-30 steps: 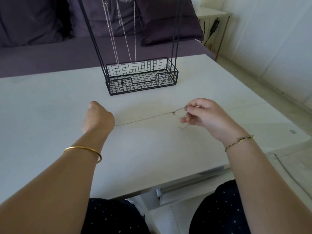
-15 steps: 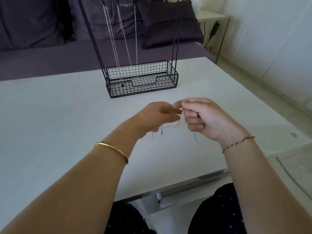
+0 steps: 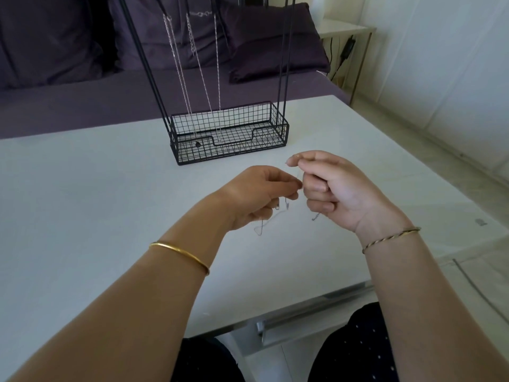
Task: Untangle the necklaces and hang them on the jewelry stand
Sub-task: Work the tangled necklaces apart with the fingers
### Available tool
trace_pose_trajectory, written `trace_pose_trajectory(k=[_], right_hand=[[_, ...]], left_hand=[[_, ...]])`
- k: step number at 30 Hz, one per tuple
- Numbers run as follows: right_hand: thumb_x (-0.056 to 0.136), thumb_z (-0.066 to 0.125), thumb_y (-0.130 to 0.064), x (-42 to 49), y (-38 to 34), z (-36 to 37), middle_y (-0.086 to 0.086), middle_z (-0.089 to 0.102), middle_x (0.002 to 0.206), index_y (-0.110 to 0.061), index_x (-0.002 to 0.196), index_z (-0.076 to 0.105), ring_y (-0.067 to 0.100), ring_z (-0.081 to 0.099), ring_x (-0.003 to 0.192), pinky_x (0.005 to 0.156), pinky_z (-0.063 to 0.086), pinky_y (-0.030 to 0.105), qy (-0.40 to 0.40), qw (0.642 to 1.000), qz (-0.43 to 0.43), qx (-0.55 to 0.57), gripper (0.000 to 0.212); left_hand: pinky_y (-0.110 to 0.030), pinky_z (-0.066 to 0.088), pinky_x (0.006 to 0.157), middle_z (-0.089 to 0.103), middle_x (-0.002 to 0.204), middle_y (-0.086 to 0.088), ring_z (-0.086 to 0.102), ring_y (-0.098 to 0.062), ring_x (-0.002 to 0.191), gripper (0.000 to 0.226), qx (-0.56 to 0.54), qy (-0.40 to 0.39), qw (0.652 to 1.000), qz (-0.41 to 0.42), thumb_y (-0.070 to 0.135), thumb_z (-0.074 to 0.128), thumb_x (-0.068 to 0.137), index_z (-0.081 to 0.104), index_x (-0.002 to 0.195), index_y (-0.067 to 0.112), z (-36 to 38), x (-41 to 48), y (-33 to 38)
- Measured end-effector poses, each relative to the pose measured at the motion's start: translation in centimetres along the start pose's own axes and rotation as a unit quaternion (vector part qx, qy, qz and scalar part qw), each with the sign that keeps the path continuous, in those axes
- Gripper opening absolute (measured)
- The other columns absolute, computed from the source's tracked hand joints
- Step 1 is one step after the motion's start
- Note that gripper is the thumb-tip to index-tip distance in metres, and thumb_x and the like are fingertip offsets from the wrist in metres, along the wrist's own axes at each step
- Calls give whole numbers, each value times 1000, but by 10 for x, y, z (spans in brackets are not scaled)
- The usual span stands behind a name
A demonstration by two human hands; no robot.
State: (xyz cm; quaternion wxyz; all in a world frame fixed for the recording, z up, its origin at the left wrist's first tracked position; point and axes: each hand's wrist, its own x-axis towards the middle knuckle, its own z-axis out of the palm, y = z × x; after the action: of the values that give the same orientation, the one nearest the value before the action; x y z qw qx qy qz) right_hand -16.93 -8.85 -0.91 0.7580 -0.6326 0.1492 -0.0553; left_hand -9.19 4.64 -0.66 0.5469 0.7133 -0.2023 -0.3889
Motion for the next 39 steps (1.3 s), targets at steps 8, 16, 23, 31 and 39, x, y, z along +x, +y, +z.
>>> trace_pose_trajectory(k=[8, 16, 23, 31, 39], right_hand=[[92, 53, -8, 3, 2, -3, -2, 43, 48, -12, 87, 66, 7, 18, 36, 37, 18, 18, 80, 996, -24, 28, 14], [93, 51, -12, 5, 1, -2, -4, 41, 49, -11, 84, 66, 7, 19, 36, 38, 22, 18, 92, 993, -6, 74, 18], [89, 57, -12, 8, 2, 0, -4, 47, 59, -12, 81, 70, 7, 27, 41, 44, 30, 19, 136, 985, -10, 103, 15], [87, 62, -9, 7, 5, -10, 0, 47, 65, -10, 87, 71, 7, 29, 38, 44, 29, 21, 244, 970, -7, -15, 8], [91, 51, -1, 4, 4, -19, 4, 57, 62, -9, 83, 66, 7, 39, 38, 41, 41, 16, 234, 969, 24, 78, 19]], left_hand=[[-13, 26, 37, 66, 76, 0, 27, -4, 39, 14, -41, 15, 999, 5, 4, 57, 92, 70, 96, 8, -13, -4, 3], [-12, 26, 36, 70, 81, -3, 26, -3, 39, 17, -66, 24, 997, -5, 0, 55, 92, 70, 97, 5, -20, -6, 3], [-12, 26, 36, 68, 78, -3, 28, -3, 37, 12, -73, 46, 996, -6, 0, 58, 90, 69, 92, 6, -20, -6, 5], [-14, 28, 36, 67, 84, -5, 30, -3, 37, 12, -26, 143, 989, -18, 1, 60, 90, 69, 92, 7, -30, -4, -1], [-21, 36, 50, 68, 97, -9, 34, -12, 53, 11, 86, 231, 969, -30, 5, 60, 88, 69, 91, 11, -35, 3, -12]])
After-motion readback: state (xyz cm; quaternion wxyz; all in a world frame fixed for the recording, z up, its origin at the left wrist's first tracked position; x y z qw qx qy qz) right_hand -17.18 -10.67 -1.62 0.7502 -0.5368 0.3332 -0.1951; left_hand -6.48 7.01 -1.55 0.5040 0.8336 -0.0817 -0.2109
